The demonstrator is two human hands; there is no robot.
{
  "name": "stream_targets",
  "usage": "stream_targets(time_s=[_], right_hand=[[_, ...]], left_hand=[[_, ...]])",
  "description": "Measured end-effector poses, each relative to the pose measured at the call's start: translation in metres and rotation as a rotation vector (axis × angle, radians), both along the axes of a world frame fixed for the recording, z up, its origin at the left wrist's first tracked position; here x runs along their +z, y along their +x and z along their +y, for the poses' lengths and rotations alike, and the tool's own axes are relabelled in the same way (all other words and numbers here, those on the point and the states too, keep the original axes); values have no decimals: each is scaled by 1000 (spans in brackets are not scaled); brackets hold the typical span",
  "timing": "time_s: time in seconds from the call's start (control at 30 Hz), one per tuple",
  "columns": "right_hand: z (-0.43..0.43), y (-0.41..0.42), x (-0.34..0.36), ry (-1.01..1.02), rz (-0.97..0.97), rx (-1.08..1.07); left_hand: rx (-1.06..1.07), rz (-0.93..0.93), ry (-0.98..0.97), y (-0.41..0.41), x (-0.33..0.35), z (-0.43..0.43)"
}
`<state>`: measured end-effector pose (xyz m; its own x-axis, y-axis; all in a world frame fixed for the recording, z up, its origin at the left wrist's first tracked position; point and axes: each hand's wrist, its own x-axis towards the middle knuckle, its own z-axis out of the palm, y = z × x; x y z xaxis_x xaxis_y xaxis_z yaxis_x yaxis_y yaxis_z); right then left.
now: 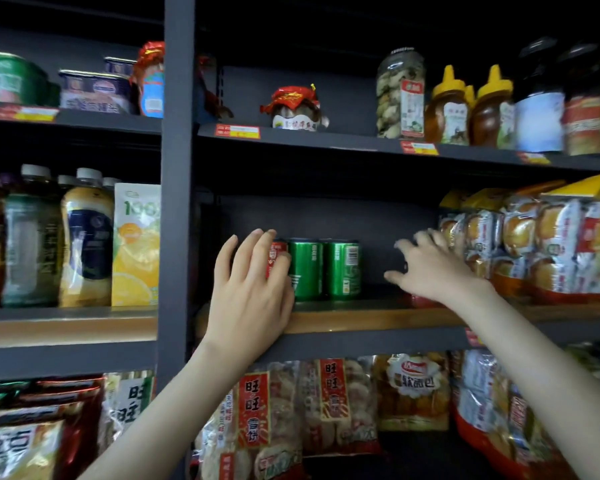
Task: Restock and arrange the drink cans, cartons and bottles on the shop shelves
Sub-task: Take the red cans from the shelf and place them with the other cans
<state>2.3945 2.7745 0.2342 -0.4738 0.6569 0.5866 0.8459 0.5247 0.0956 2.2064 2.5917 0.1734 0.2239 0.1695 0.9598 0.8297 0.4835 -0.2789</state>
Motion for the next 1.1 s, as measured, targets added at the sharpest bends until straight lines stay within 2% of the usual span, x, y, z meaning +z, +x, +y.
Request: stream_targets(time_s=[0.07,0.17,0.3,0.53,0.7,1.0,1.1], right_hand=[[6,4,-1,26,6,89],[10,11,-1,1,217,208],[18,17,1,-197,396,223],[-16,1,-5,-72,533,546],[-61,-36,4,-206,524,841],[-105,-139,5,-276,370,1067],[-107,-159,11,-221,215,1101]], left_hand=[[-7,0,-17,2,2,4],[-15,6,-13,0,2,2],[17,-2,-20,-9,-2,-10],[17,44,35,-23,1,-41],[45,93,70,-42,8,-70],[59,274,-295,-91,10,-108],[80,296,-346,-98,12,-111]])
